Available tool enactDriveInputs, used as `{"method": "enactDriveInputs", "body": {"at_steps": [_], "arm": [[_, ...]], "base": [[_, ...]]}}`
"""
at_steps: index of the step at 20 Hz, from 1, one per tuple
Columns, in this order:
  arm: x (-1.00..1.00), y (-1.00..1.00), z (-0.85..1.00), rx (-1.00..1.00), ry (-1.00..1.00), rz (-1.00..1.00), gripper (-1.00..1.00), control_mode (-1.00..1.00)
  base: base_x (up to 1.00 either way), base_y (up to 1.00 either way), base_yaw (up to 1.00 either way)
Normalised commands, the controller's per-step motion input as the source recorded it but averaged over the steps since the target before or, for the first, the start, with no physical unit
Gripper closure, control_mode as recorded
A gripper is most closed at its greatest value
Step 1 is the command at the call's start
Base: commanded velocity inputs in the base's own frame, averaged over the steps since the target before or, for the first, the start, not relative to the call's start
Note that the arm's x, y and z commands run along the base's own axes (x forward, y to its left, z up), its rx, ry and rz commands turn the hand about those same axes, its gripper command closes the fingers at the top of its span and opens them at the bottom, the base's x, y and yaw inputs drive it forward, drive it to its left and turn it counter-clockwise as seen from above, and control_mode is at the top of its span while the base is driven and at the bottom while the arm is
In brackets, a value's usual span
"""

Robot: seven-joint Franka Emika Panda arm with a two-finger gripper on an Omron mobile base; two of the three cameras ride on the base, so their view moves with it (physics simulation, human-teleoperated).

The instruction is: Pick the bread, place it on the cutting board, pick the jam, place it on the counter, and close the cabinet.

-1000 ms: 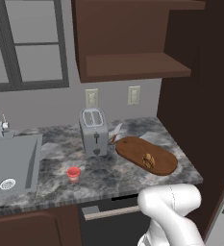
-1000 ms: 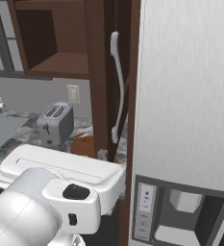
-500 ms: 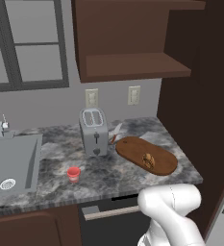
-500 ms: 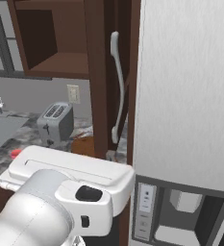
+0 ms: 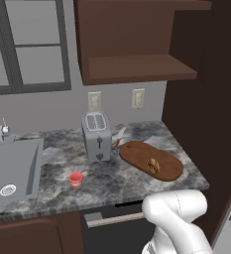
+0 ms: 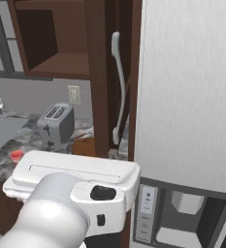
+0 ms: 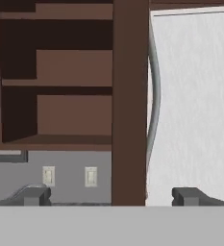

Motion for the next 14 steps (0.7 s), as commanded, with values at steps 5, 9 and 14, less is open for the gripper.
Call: {"method": "enactDriveInputs", "body": {"at_steps": [5,9,14], "arm": [[0.00,0.00,0.00,0.00,0.00,0.16,-1.00,-1.00],[0.00,0.00,0.00,0.00,0.00,0.14,-1.00,-1.00],[0.01,0.00,0.00,0.00,0.00,0.10,-1.00,-1.00]], "base": [[0.00,0.00,0.00],[0.00,0.00,0.00],[0.00,0.00,0.00]]}}
